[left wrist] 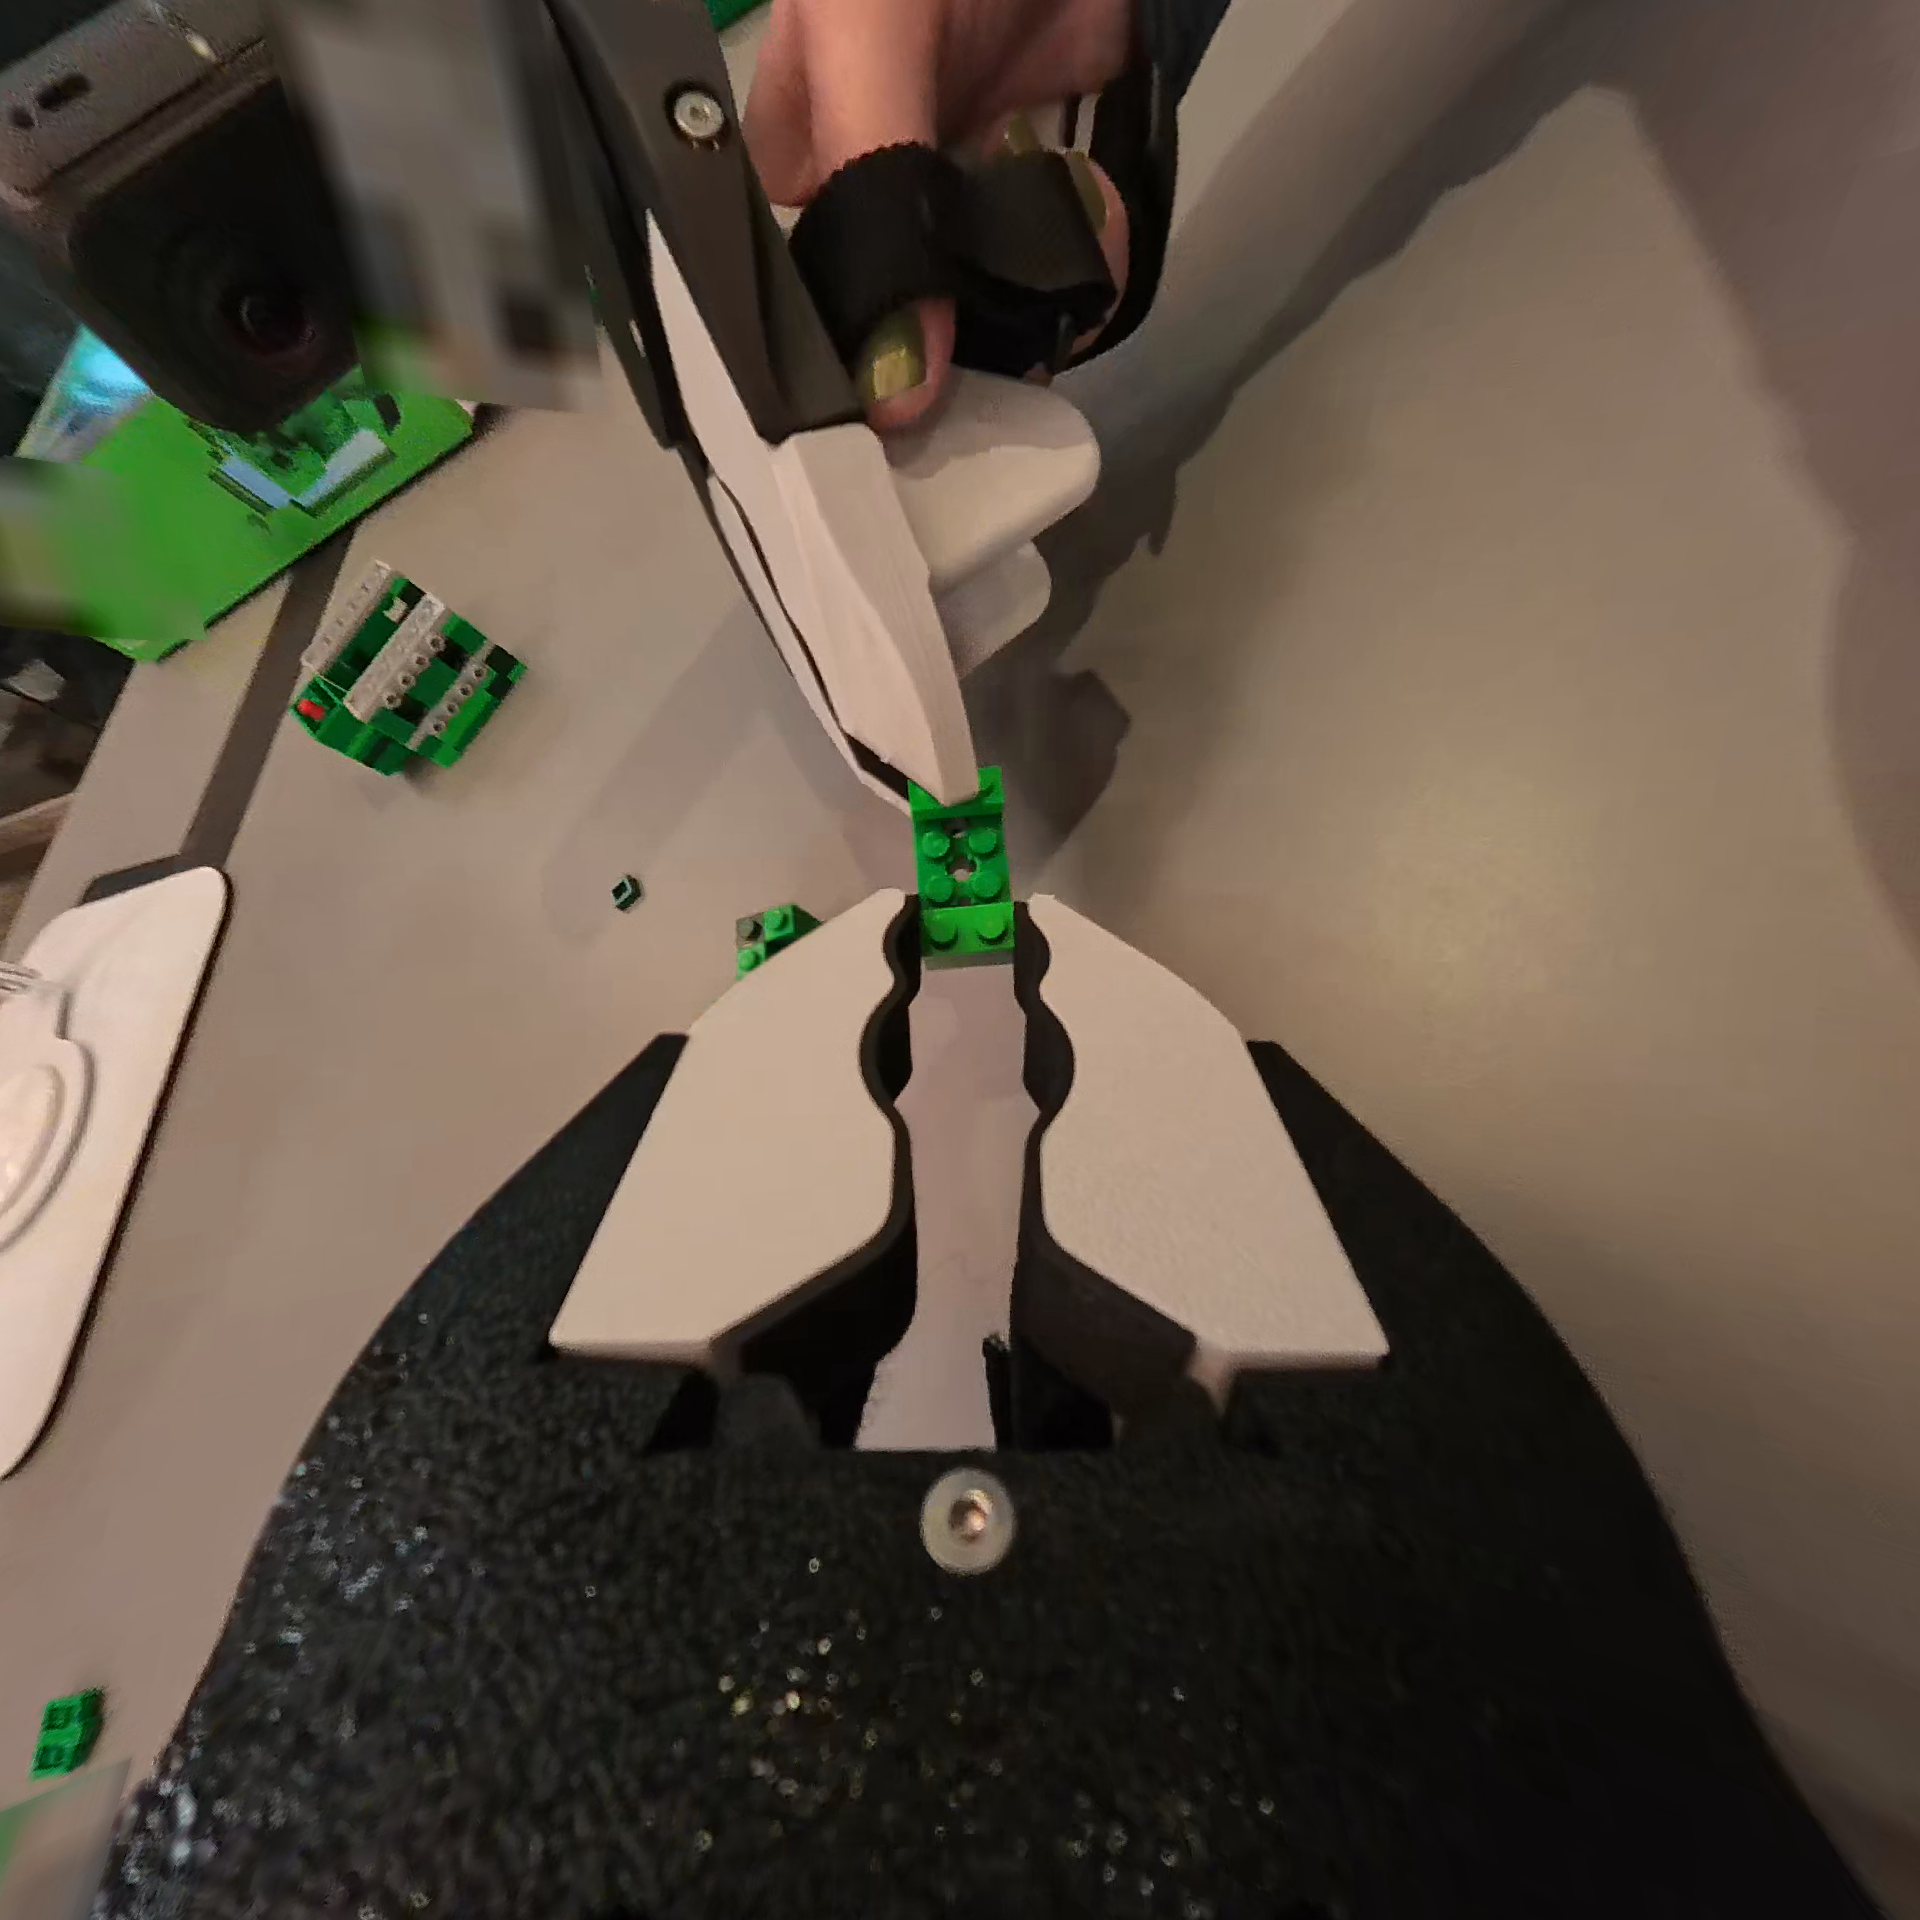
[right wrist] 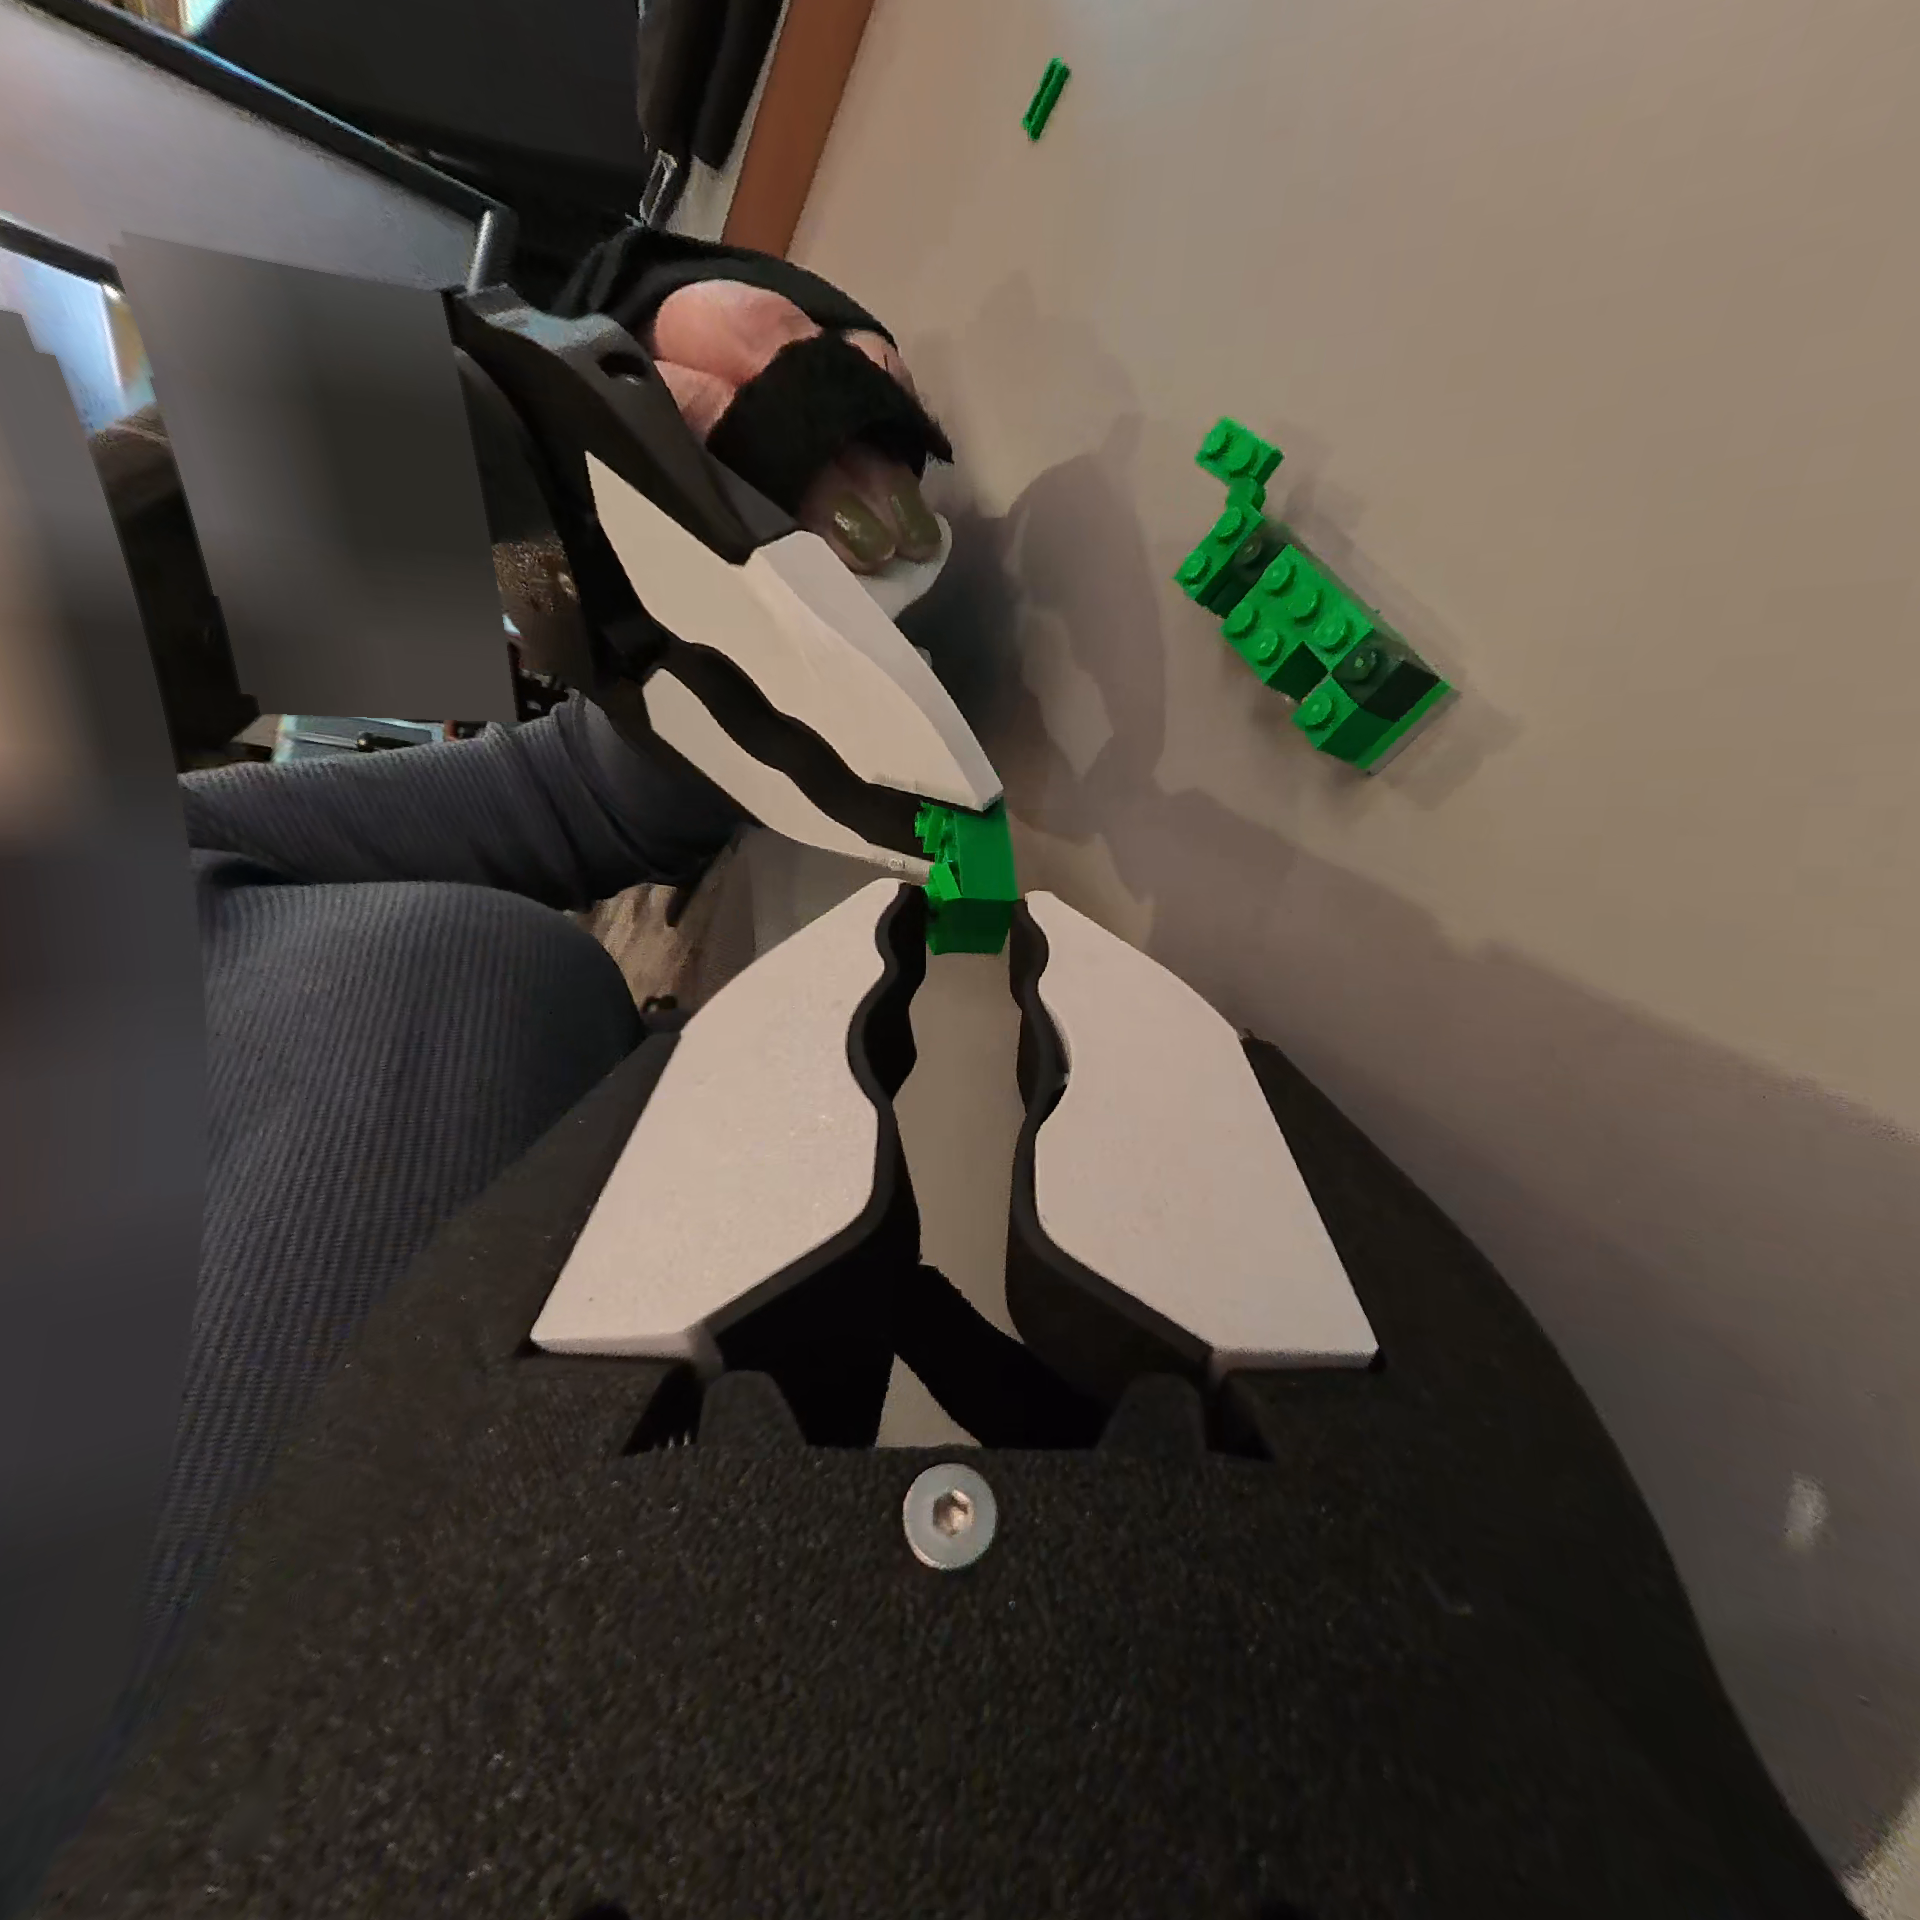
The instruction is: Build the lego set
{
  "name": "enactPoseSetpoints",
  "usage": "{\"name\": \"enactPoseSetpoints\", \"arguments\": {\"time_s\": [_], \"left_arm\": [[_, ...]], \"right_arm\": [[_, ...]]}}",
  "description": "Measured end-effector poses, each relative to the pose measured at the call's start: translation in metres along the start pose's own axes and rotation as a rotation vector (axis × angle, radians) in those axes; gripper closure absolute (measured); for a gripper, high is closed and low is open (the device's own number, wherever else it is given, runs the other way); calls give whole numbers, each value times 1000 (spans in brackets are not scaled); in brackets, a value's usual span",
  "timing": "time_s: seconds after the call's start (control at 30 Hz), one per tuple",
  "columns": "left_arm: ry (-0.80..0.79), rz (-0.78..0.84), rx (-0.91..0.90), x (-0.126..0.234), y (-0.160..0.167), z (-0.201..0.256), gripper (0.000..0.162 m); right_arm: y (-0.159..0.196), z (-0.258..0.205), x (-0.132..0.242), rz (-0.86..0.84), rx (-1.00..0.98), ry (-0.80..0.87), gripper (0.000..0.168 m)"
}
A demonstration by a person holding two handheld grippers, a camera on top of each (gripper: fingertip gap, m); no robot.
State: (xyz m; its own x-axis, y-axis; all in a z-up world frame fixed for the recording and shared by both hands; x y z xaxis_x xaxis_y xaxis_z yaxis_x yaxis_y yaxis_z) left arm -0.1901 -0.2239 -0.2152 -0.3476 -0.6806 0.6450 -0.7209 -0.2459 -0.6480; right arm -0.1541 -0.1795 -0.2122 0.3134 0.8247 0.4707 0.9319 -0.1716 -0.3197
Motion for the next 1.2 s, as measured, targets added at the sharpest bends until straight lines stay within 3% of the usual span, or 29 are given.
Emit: {"name": "enactPoseSetpoints", "arguments": {"time_s": [0.03, 0.23, 0.47, 0.7, 0.83, 1.2], "left_arm": [[-11, 3, -11, 0, -1, 0, 146], [41, 130, 161, 6, -6, -9, 142], [175, 267, 344, 14, -12, -14, 128], [212, 337, 317, 20, -19, -10, 125], [131, 371, 262, 26, -23, -13, 144], [32, 446, 205, 38, -31, -16, 147]], "right_arm": [[0, -1, 1, 2, 11, 9, 153], [-5, -10, 10, 64, 152, 32, 153], [-10, -31, 14, 95, 548, 202, 153], [-12, -46, 17, 112, 882, 401, 153], [-11, -51, 16, 125, 996, 474, 153], [-14, -67, 16, 257, 1142, 678, 153]]}}
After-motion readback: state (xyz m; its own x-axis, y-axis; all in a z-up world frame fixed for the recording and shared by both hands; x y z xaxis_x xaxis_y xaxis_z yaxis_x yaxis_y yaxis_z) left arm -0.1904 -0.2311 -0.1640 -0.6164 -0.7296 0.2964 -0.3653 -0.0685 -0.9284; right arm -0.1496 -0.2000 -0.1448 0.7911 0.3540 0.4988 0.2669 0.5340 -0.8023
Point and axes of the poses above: each gripper's, where its closed fingertips meet, x back along the fingers, y out of its underside, z = x × y across the jaws, the point moved 3 cm from there along x, back along the fingers, and after that the axes turned 9 degrees about -z, right-handed, at the moved point
